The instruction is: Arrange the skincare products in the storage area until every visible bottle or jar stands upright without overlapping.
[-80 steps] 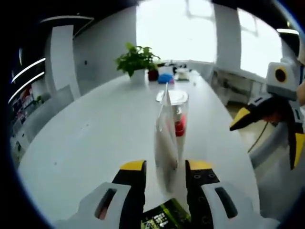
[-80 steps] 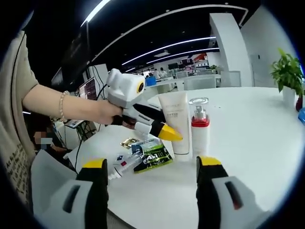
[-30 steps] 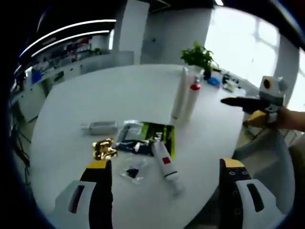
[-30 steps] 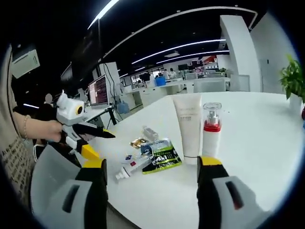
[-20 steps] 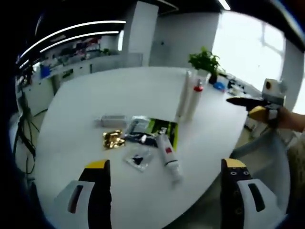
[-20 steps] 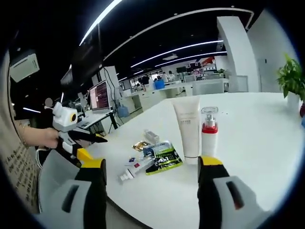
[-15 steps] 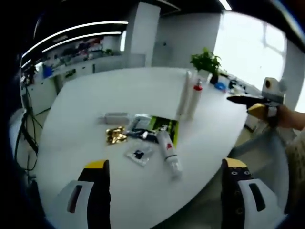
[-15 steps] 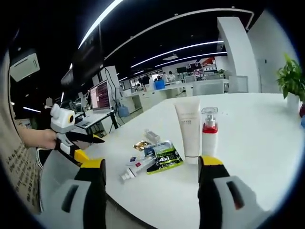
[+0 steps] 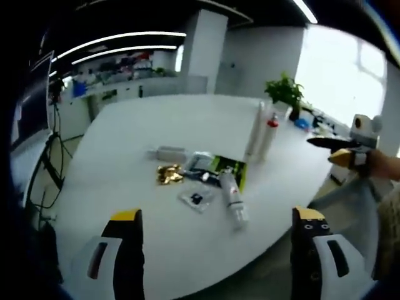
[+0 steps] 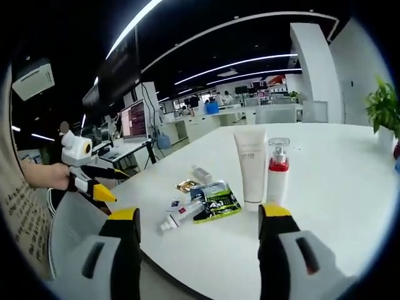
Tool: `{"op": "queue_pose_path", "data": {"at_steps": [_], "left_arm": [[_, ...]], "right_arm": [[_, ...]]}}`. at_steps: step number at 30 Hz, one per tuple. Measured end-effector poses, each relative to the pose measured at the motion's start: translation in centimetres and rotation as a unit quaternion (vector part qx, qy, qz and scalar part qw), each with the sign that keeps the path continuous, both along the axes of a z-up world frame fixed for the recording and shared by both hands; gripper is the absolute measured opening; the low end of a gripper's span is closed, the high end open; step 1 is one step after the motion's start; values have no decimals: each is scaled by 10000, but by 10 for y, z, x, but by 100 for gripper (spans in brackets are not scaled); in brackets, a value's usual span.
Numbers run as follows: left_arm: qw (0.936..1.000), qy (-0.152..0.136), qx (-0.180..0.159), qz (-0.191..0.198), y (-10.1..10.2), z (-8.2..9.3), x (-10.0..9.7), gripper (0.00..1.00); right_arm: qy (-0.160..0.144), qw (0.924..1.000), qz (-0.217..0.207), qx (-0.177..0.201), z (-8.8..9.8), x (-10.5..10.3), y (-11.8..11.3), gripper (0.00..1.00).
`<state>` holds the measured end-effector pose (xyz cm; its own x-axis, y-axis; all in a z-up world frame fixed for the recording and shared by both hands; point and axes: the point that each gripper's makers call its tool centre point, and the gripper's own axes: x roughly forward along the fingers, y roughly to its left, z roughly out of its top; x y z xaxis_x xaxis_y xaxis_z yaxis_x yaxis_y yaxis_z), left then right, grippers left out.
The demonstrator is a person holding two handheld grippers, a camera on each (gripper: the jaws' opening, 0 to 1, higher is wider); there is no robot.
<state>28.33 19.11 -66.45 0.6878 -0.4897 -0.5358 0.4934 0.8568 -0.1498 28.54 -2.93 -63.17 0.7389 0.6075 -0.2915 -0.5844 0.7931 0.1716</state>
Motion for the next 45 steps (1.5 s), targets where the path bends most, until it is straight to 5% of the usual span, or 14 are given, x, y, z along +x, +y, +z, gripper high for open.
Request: {"op": "queue_pose_path", "data": {"at_steps": [20,36,45], "left_arm": [[9995,-232,177,146,9,1,-1,97],[9986,-497,81,140,11,11,0,96],[9987,-491,-78,139,12,12,2,95]], "right_arm": [[122,9994,162,-296,-10,-4,5,76],[325,9933,759,-808,-28,1,26,77],[98,9682,1795,-1739,-37,9,54,77]]}}
